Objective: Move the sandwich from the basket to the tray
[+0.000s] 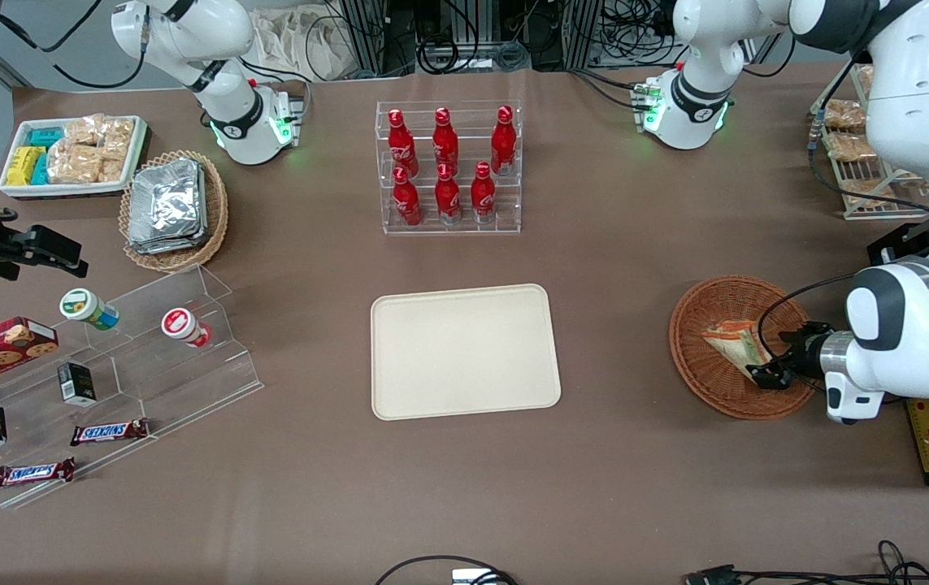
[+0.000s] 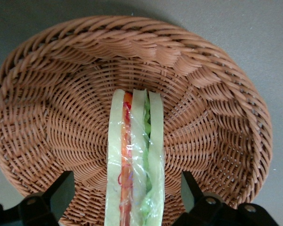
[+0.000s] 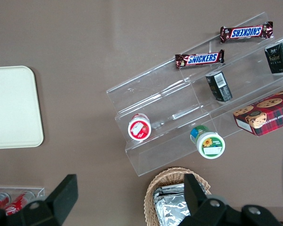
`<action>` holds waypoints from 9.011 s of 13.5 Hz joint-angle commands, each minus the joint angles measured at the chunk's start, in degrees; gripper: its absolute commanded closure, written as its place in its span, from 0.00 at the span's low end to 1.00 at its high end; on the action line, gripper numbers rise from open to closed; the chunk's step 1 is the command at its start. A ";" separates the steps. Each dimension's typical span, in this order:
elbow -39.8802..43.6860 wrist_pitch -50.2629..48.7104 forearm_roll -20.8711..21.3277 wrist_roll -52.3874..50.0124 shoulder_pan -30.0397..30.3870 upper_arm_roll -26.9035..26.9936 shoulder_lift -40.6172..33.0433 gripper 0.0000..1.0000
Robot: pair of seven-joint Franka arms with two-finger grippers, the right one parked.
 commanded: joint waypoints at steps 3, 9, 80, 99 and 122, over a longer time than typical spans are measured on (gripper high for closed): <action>-2.13 2.78 -2.25 -1.30 -0.75 -0.22 0.97 0.01; -6.00 7.36 -2.25 -1.57 -1.02 -0.49 1.24 0.08; 14.04 -26.65 2.21 20.03 -4.89 -6.20 -24.15 0.00; -6.88 -16.28 9.97 25.32 -4.80 -6.37 -38.57 0.00; -2.84 -18.92 9.44 29.90 -1.54 -6.37 -36.47 0.00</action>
